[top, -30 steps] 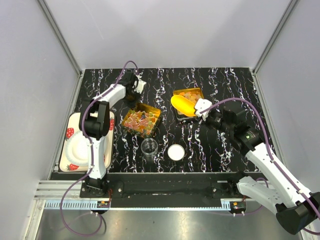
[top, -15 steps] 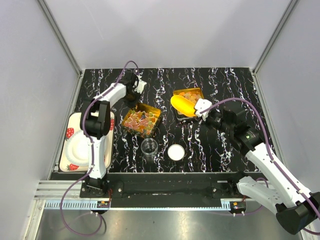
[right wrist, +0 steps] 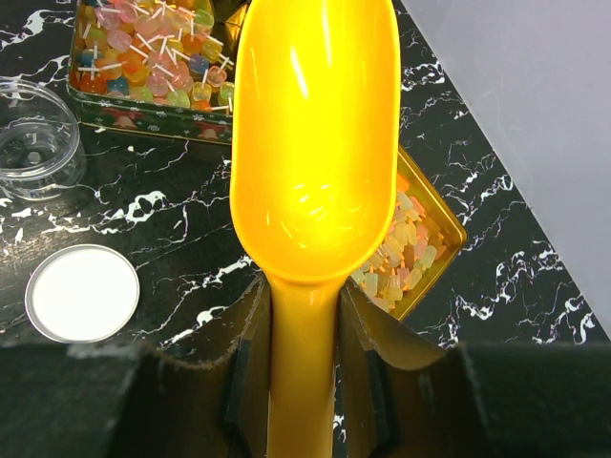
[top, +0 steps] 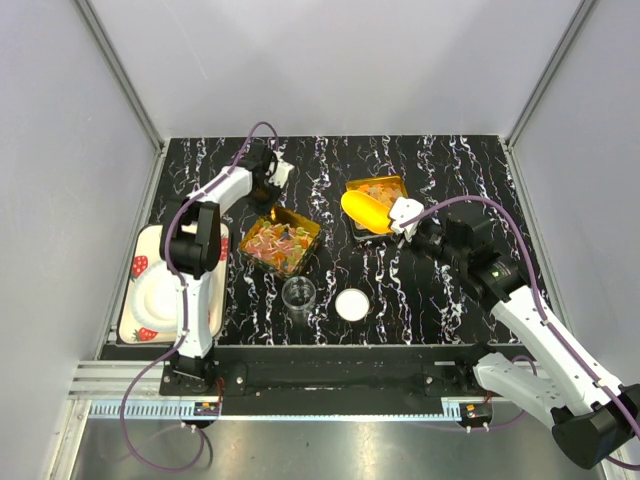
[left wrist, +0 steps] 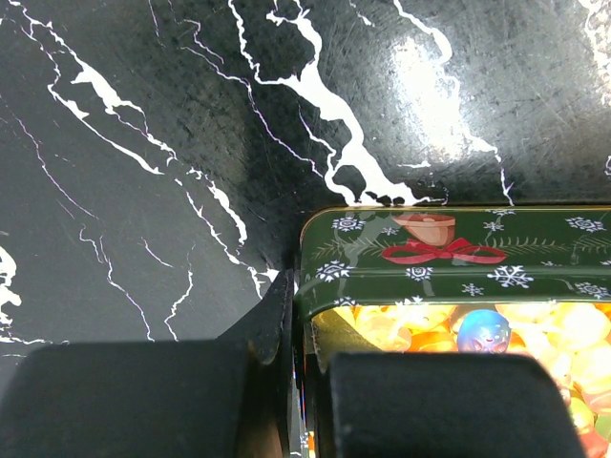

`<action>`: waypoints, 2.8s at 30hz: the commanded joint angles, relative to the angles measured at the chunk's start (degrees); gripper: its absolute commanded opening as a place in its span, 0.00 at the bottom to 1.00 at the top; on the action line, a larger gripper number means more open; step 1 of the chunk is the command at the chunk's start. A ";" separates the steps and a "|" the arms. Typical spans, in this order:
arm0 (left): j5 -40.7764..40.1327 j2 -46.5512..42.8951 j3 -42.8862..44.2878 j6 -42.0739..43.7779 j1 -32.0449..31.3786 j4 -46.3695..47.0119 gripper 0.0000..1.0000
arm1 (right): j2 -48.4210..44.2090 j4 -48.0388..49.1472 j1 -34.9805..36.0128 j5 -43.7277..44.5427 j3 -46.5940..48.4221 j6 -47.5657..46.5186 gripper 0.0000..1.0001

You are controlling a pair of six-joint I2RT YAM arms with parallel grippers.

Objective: Pack the candies
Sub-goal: Adjust the storage box at the center of the board.

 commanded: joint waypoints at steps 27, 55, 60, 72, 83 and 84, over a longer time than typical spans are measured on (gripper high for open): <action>18.02 -11.16 -12.54 -10.83 3.32 20.83 0.00 | 1.25 1.95 -0.21 -0.28 -0.03 0.48 0.00; 40.27 -14.07 -21.15 -22.87 8.60 35.86 0.00 | 1.16 1.95 -0.21 -0.10 -0.03 0.39 0.00; 38.61 -14.94 -21.94 -22.26 8.60 35.87 0.00 | 1.07 1.95 -0.30 -0.19 -0.12 0.48 0.00; 36.94 -17.67 -24.58 -22.08 8.60 38.42 0.00 | 1.34 2.04 -0.30 -0.19 -0.03 0.39 0.00; 26.84 -21.80 -28.36 -22.87 8.60 41.31 0.00 | 1.60 2.04 -0.39 -0.10 -0.03 0.39 0.00; 26.13 -22.24 -28.89 -23.39 8.60 41.93 0.00 | 1.60 2.04 -0.30 -0.10 -0.03 0.31 0.00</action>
